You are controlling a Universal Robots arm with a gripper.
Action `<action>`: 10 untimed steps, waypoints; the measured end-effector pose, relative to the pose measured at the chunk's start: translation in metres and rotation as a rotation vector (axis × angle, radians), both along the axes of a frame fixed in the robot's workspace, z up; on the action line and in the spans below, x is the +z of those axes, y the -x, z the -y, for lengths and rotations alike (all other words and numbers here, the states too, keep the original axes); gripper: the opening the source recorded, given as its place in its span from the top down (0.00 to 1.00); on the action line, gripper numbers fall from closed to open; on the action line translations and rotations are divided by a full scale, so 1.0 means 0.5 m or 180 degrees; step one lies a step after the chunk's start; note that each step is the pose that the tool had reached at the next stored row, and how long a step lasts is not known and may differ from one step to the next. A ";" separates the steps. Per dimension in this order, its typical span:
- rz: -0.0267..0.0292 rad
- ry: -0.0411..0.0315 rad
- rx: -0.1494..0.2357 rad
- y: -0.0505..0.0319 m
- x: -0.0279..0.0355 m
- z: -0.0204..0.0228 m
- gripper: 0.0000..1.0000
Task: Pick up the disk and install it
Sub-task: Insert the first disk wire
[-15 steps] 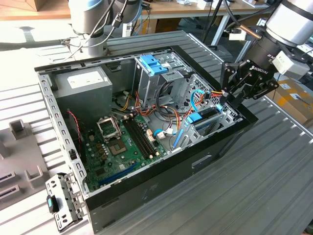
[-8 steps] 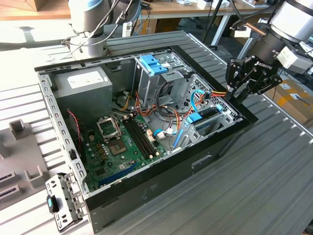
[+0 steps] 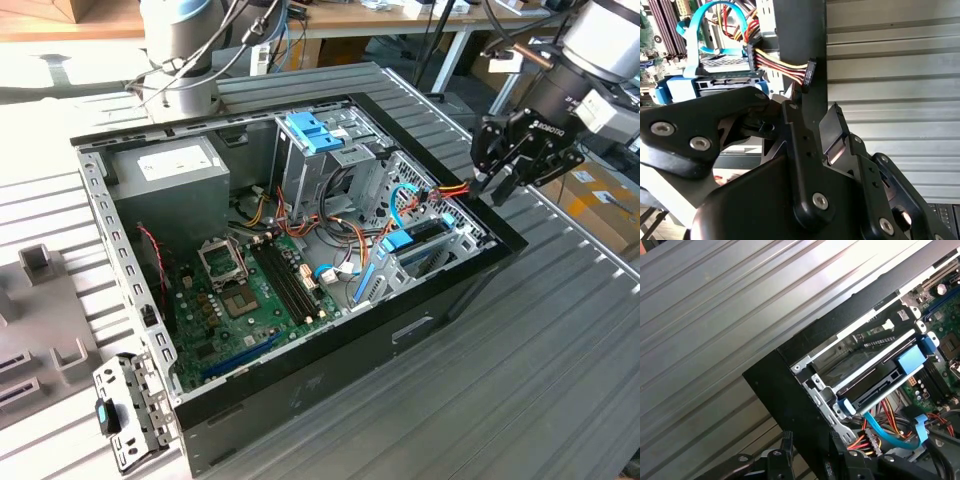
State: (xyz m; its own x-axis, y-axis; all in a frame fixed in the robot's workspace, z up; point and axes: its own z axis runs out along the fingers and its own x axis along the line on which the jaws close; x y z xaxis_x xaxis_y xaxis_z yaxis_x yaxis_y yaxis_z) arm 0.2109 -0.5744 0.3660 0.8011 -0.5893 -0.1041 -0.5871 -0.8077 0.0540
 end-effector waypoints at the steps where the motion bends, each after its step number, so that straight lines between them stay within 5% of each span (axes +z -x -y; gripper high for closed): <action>1: 0.0000 0.0000 0.0000 -0.003 0.000 -0.0002 0.58; 10: 0.0000 -0.0002 0.0004 -0.013 0.000 -0.0007 0.58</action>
